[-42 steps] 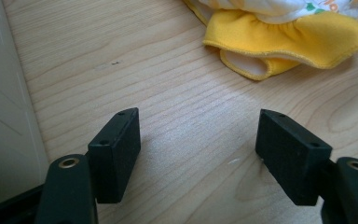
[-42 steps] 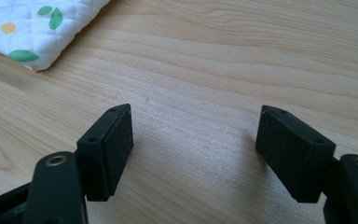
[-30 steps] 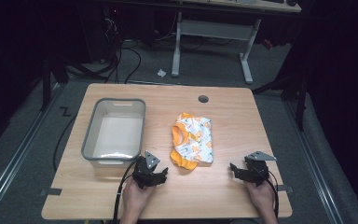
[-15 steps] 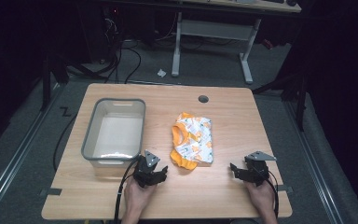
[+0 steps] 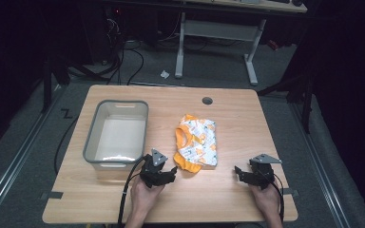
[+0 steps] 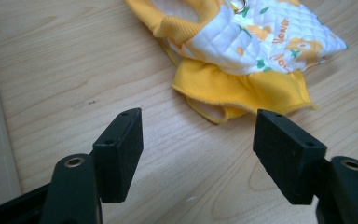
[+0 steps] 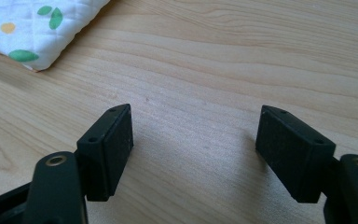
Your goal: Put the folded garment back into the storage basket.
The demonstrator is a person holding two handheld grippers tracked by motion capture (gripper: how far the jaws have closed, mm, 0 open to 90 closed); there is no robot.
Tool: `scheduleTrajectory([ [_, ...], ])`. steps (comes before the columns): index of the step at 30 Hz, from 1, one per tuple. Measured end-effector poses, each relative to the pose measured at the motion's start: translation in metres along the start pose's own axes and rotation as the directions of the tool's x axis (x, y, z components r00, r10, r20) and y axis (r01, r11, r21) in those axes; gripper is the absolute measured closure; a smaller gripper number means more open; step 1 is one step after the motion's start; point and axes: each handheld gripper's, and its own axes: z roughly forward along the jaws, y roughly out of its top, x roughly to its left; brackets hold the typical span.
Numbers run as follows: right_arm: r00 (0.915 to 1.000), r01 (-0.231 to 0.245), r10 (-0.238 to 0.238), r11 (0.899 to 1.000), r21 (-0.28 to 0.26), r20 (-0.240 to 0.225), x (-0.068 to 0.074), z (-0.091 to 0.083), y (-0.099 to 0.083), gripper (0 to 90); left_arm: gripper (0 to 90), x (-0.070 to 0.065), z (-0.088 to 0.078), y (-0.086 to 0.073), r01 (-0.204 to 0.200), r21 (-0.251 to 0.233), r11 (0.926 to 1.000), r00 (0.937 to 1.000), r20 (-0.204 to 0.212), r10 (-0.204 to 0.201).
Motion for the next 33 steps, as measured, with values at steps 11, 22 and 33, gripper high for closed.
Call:
scheduleTrajectory([
  [11,1.0000,0.004,-0.004,1.000,0.000,-0.001,0.000,0.000,0.000,27.5,26.7,-0.002,0.010,0.019,-0.006,0.028,0.9996,0.9988,0.048,0.005],
  [22,1.0000,0.003,-0.003,1.000,0.000,-0.002,0.000,0.000,0.000,27.5,23.1,0.000,0.022,0.039,0.027,0.050,0.9984,0.9972,0.068,-0.031],
  [33,1.0000,0.004,-0.004,1.000,0.000,-0.003,0.000,0.000,0.000,27.5,20.5,0.002,0.036,0.062,0.027,0.066,0.9975,0.9987,0.042,-0.030],
])
